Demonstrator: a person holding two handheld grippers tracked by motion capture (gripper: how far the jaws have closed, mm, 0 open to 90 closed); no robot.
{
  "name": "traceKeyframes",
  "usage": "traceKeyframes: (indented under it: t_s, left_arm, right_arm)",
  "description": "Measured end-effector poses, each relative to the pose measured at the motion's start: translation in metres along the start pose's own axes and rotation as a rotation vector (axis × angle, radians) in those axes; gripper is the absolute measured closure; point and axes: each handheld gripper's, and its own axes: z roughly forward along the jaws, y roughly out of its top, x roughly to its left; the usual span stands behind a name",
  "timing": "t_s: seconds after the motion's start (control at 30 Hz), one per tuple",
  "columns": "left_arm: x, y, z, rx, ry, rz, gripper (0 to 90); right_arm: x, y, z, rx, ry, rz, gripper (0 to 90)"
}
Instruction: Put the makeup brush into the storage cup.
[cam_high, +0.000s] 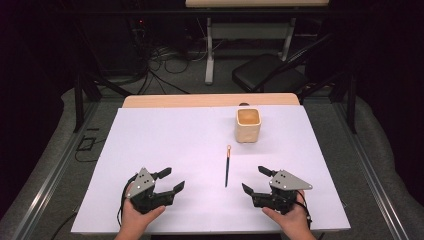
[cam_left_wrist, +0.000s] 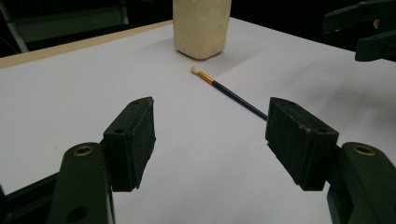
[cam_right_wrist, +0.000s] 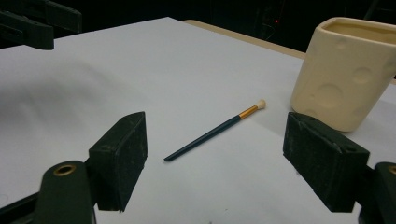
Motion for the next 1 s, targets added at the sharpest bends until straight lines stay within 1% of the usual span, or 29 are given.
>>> traceKeyframes:
  t_s: [0.03, 0.23, 0.47, 0.53, 0.6, 0.7, 0.87, 0.9, 1.0]
  left_arm:
    - [0.0, 0.0, 0.0, 0.001, 0.006, -0.002, 33.1]
    - [0.001, 0.0, 0.002, 0.001, 0.005, -0.01, 33.1]
    - [0.001, 0.001, 0.003, 0.002, 0.006, -0.008, 33.1]
    - [0.001, 0.001, 0.004, 0.002, 0.009, -0.01, 33.1]
    - [0.001, 0.001, 0.005, 0.002, 0.008, -0.015, 33.1]
    - [0.0, 0.001, 0.005, 0.003, 0.008, -0.007, 33.1]
    - [0.001, 0.001, 0.005, 0.004, 0.004, -0.006, 33.1]
    - [0.001, 0.001, 0.004, 0.005, 0.008, -0.003, 33.1]
    - [0.001, 0.0, 0.003, 0.002, 0.01, -0.007, 33.1]
  right_arm:
    - [0.0, 0.0, 0.0, 0.003, -0.003, -0.001, 21.4]
    - [-0.001, 0.0, 0.0, 0.023, -0.017, -0.001, 21.4]
    - [0.0, 0.003, 0.0, 0.037, -0.035, -0.004, 21.4]
    - [0.0, 0.005, 0.001, 0.047, -0.039, -0.005, 21.3]
    - [0.0, 0.007, 0.002, 0.072, -0.048, -0.001, 21.2]
    - [0.001, 0.009, 0.006, 0.102, -0.045, 0.006, 20.7]
    - [0.001, 0.014, 0.012, 0.127, -0.052, 0.014, 20.8]
    - [0.001, 0.015, 0.013, 0.131, -0.051, 0.013, 20.9]
    - [0.0, 0.018, 0.016, 0.149, -0.038, 0.029, 20.9]
